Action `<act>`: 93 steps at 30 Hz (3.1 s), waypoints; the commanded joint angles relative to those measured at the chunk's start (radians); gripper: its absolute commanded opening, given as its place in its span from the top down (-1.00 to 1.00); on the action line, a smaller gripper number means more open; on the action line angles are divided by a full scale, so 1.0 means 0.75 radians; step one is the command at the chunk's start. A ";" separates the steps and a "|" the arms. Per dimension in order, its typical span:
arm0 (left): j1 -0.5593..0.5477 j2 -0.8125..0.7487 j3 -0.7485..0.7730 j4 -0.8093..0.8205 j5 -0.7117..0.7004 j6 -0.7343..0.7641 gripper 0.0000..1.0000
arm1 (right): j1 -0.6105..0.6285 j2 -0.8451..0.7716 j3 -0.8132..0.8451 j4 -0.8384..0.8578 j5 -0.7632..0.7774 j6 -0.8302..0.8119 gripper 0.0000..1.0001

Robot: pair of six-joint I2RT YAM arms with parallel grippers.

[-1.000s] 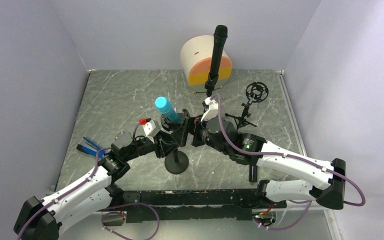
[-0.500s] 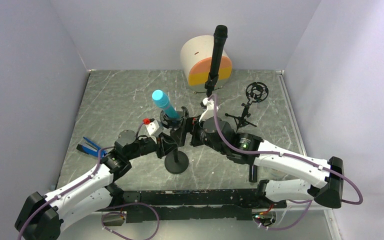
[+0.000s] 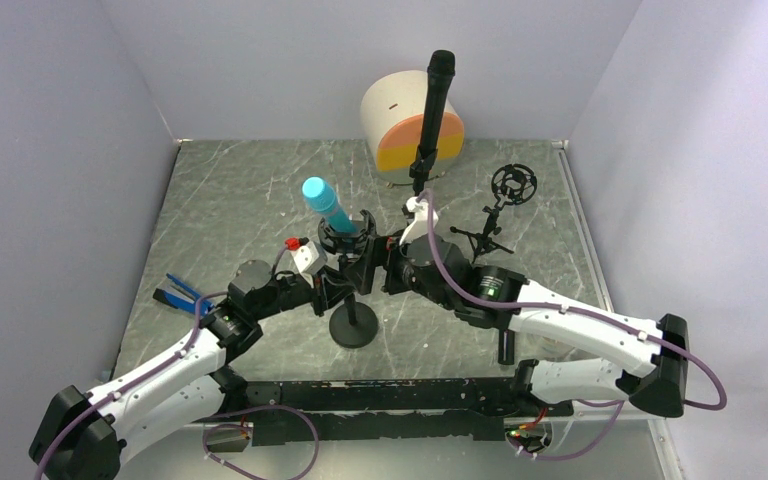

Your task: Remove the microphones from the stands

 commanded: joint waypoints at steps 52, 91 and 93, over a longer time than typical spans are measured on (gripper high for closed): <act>-0.105 -0.070 0.078 0.008 -0.047 0.004 0.35 | -0.030 0.023 -0.077 -0.085 0.064 0.098 -0.96; -0.107 -0.037 0.005 -0.137 -0.064 0.137 0.95 | -0.031 0.073 -0.236 -0.057 -0.011 0.201 -0.97; -0.108 -0.031 0.004 -0.135 -0.062 0.136 0.95 | -0.031 0.071 -0.248 -0.047 -0.011 0.209 -0.97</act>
